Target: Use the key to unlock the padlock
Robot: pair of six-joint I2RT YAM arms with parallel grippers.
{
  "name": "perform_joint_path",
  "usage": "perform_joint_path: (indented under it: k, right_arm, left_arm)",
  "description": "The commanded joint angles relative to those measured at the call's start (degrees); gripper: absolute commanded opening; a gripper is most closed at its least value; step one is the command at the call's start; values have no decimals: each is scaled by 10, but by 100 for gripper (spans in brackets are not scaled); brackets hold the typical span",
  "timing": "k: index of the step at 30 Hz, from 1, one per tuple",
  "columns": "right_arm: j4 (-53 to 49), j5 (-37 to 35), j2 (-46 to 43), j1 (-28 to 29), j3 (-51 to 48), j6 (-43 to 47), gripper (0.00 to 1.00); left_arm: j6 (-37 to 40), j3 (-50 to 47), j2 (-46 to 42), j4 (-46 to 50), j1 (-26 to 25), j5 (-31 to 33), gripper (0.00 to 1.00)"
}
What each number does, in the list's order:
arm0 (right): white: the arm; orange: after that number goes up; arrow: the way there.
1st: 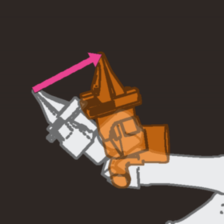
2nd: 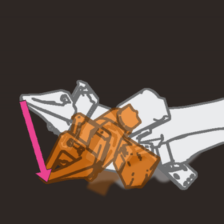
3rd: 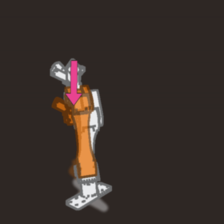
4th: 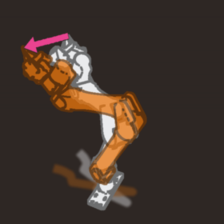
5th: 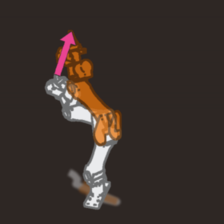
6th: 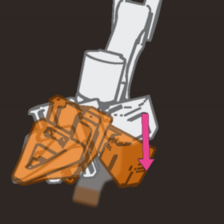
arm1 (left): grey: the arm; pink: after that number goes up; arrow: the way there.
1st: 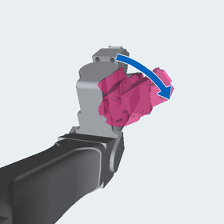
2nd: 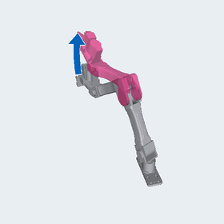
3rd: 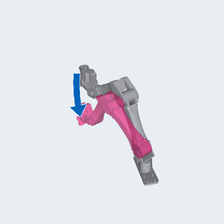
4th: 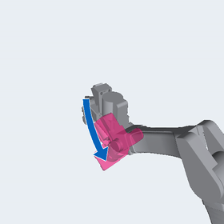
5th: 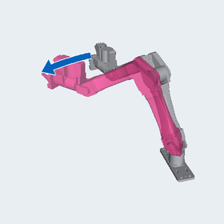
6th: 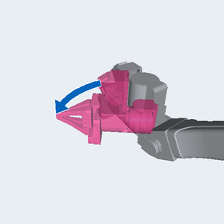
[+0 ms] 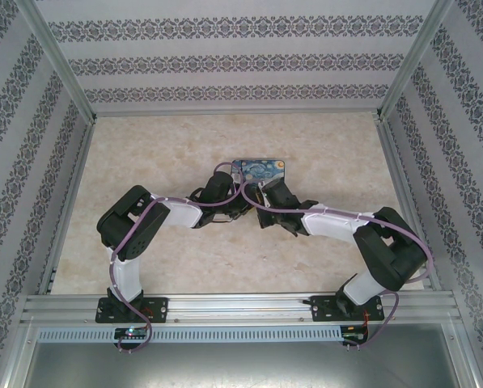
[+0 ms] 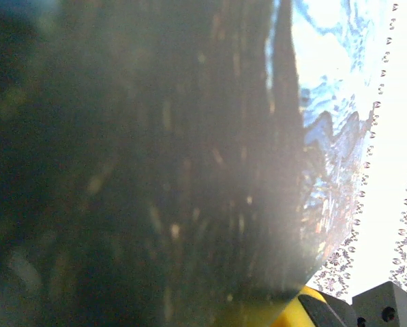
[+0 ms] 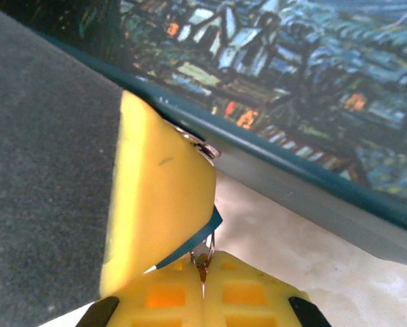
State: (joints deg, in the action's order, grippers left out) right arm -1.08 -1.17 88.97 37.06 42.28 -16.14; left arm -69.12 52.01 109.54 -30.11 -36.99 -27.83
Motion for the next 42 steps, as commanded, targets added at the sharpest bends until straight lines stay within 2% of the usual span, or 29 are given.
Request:
perform_joint_path:
  k: [1,3,5,6,10,14,18,25,29,38,42]
  right_arm:
    - [29,76,-22,-26,7,-20,0]
    - [31,119,-32,-35,1,-25,3]
    - [22,144,-51,-41,-9,-34,30]
    - [18,147,-62,-44,-15,-39,38]
    - [24,169,-114,-69,-61,-83,50]
    - [43,190,-149,-85,-95,-141,60]
    - [79,209,-148,-85,-108,-195,62]
    - [172,226,-102,-91,-119,-268,62]
    - [217,231,-73,-107,-115,-297,62]
    - [232,246,-14,-147,-50,-295,60]
    - [229,278,-6,-158,-36,-276,58]
  left_arm:
    - [-19,-7,0,44,0,-38,0]
    - [-20,-9,-1,46,0,-35,0]
    - [-18,-9,-2,52,0,-32,0]
    - [-17,-9,-3,55,-1,-29,0]
    - [9,-1,-12,98,0,-25,0]
    - [54,16,-27,169,-1,-22,13]
    - [81,23,-36,213,-1,-23,22]
    - [77,2,-46,205,-2,-24,32]
    - [78,-20,-74,206,-1,-5,42]
    - [98,-14,-128,246,11,20,65]
    - [120,14,-138,278,21,28,69]
